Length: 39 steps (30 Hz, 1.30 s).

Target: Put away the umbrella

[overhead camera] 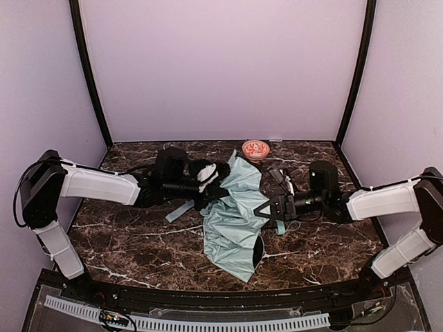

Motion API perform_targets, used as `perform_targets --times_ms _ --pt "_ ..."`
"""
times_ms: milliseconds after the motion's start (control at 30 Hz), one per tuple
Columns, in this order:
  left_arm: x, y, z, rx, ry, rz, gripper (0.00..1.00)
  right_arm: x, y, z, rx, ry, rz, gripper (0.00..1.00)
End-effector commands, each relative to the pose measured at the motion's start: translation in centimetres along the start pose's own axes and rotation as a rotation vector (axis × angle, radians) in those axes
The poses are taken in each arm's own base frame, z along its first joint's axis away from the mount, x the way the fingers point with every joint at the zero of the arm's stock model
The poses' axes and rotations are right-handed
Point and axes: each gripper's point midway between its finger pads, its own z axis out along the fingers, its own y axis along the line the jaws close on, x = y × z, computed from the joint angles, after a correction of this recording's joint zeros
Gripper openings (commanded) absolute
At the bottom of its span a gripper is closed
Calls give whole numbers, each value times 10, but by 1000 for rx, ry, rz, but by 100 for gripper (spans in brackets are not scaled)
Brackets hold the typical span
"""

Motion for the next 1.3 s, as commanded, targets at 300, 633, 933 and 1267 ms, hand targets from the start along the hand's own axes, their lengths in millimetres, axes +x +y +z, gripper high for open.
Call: perform_targets --times_ms 300,633,933,1267 --pt "-18 6 42 55 -10 8 0 -50 46 20 41 -4 -205 0" --pt "-77 15 42 63 -152 44 0 -55 33 17 140 18 -264 0" --pt "-20 14 38 36 -62 -64 8 -40 -58 14 244 -7 -61 2" --pt "-31 46 26 -96 -12 27 76 -15 -113 27 290 27 92 0"
